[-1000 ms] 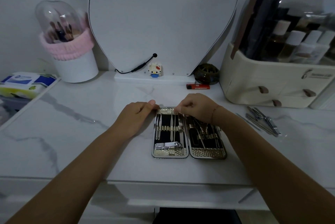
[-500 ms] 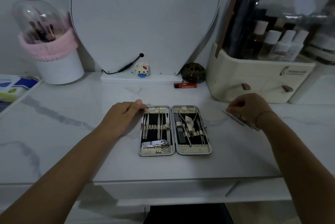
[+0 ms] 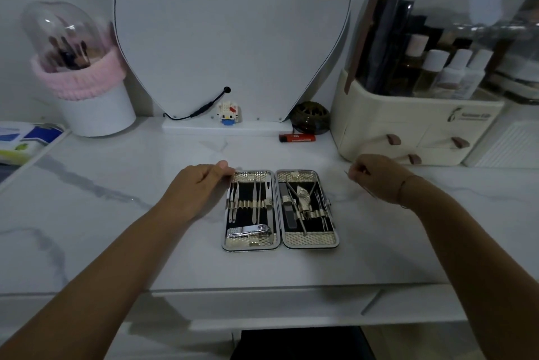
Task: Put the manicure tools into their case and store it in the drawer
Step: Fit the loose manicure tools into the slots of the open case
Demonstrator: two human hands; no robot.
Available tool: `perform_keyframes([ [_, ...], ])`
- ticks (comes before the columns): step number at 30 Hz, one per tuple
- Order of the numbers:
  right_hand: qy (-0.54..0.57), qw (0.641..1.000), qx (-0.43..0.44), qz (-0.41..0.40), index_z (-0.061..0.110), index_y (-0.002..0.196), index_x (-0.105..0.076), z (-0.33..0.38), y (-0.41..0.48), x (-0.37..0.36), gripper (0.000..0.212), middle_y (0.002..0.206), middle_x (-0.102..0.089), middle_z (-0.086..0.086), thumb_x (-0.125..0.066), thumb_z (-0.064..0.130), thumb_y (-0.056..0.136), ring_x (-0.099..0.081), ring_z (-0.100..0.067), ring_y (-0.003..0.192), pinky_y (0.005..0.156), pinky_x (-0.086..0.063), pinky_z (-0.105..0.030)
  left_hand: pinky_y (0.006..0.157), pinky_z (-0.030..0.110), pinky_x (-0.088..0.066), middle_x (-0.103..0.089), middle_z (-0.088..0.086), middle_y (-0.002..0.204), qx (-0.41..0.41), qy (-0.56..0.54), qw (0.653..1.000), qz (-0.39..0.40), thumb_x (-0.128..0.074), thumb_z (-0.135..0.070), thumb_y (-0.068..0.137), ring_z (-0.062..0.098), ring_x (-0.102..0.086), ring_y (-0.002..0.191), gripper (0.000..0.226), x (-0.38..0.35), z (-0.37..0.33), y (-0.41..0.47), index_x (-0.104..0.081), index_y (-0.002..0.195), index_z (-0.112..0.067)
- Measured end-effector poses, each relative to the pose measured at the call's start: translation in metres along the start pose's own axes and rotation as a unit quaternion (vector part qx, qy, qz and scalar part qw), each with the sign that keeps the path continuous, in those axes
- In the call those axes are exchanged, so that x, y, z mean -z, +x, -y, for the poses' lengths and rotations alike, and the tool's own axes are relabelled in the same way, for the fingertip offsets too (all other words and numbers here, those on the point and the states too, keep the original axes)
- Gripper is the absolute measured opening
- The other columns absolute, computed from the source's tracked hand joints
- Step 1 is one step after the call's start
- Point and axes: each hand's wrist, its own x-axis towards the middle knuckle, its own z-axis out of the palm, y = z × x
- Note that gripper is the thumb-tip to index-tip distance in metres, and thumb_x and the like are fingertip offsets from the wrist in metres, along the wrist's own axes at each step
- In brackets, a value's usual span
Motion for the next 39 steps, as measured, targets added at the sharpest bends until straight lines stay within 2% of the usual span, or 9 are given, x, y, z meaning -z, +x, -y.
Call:
perform_keyframes([
  [2,0.162,0.986,0.025,-0.005,0.011,0.079,-0.057,0.017,-0.005,0.000,0.014,0.067,-0.056,0.001,-0.050,0.014,0.091,-0.052,-0.008,0.059,0.055,-0.040,-0.017,0.098,0.032,-0.041,-0.069,-0.004,0.112,0.000,0.013,1.000,-0.001,-0.039,-0.049,0.093,0.011,-0.059,0.109,0.032,0.000,-0.001,0.000,-0.070,0.094,-0.041],
  [4,0.318,0.948,0.024,0.019,0.011,0.085,-0.059,0.032,-0.009,-0.007,0.006,0.066,-0.061,-0.001,-0.055,0.008,0.087,-0.053,-0.002,0.049,0.050,-0.046,-0.014,0.094,0.029,-0.040,-0.068,-0.003,0.113,-0.002,0.025,1.000,0.000,-0.038,-0.047,0.094,0.011,-0.058,0.109,0.036,0.000,-0.002,0.000,-0.071,0.101,-0.033],
  [6,0.372,0.928,0.007,0.028,0.007,0.094,-0.060,0.040,-0.009,-0.018,0.010,0.068,-0.065,-0.007,-0.058,0.005,0.085,-0.057,-0.003,0.049,0.051,-0.051,-0.014,0.095,0.029,-0.039,-0.068,-0.002,0.114,-0.002,0.026,1.000,-0.001,-0.038,-0.046,0.094,0.011,-0.058,0.110,0.037,0.000,-0.003,-0.001,-0.071,0.102,-0.030],
  [14,0.329,0.940,-0.027,-0.087,0.006,0.092,-0.066,0.042,0.002,-0.034,0.013,0.074,-0.070,-0.014,-0.067,0.009,0.079,-0.057,-0.003,0.048,0.049,-0.045,-0.006,0.087,0.018,-0.037,-0.066,-0.009,0.111,-0.005,0.035,0.999,0.010,-0.036,-0.048,0.094,0.007,-0.056,0.109,0.036,0.002,-0.005,-0.002,-0.069,0.102,-0.035],
  [21,0.299,0.950,-0.045,-0.076,0.008,0.085,-0.067,0.041,-0.002,-0.036,0.014,0.073,-0.067,-0.005,-0.074,0.014,0.074,-0.059,-0.008,0.060,0.058,-0.049,-0.015,0.090,0.023,-0.037,-0.066,-0.008,0.112,-0.009,0.044,0.999,0.012,-0.035,-0.048,0.094,0.008,-0.055,0.109,0.039,0.002,-0.005,-0.002,-0.069,0.105,-0.033],
  [25,0.288,0.955,-0.034,-0.064,0.011,0.078,-0.069,0.042,-0.005,-0.040,0.008,0.068,-0.064,0.004,-0.075,0.014,0.073,-0.057,-0.005,0.063,0.055,-0.045,-0.005,0.087,0.019,-0.037,-0.067,-0.006,0.111,-0.004,0.041,0.999,0.005,-0.037,-0.046,0.095,0.007,-0.056,0.107,0.037,0.002,-0.006,-0.003,-0.070,0.103,-0.031],
  [32,0.376,0.922,-0.077,-0.054,0.007,0.073,-0.068,0.041,0.008,-0.034,0.005,0.062,-0.065,-0.003,-0.071,0.009,0.076,-0.056,-0.001,0.044,0.053,-0.050,-0.011,0.085,0.015,-0.036,-0.067,-0.007,0.110,0.002,0.037,0.999,0.006,-0.037,-0.045,0.095,0.007,-0.056,0.107,0.032,0.001,-0.007,-0.002,-0.068,0.097,-0.038],
  [36,0.418,0.901,-0.093,-0.076,0.004,0.069,-0.067,0.042,0.015,-0.034,0.007,0.064,-0.065,-0.008,-0.069,0.003,0.076,-0.058,-0.004,0.045,0.049,-0.049,-0.011,0.090,0.023,-0.037,-0.068,-0.005,0.113,0.004,0.029,1.000,0.002,-0.038,-0.045,0.095,0.009,-0.057,0.110,0.036,0.001,-0.006,-0.003,-0.070,0.103,-0.032],
  [39,0.389,0.914,-0.091,-0.071,0.005,0.071,-0.067,0.041,0.013,-0.035,0.007,0.063,-0.065,-0.006,-0.070,0.008,0.076,-0.059,-0.009,0.051,0.053,-0.051,-0.015,0.089,0.022,-0.037,-0.068,-0.004,0.113,0.004,0.023,1.000,0.002,-0.039,-0.045,0.095,0.009,-0.057,0.109,0.036,0.001,-0.006,-0.003,-0.070,0.103,-0.031],
])
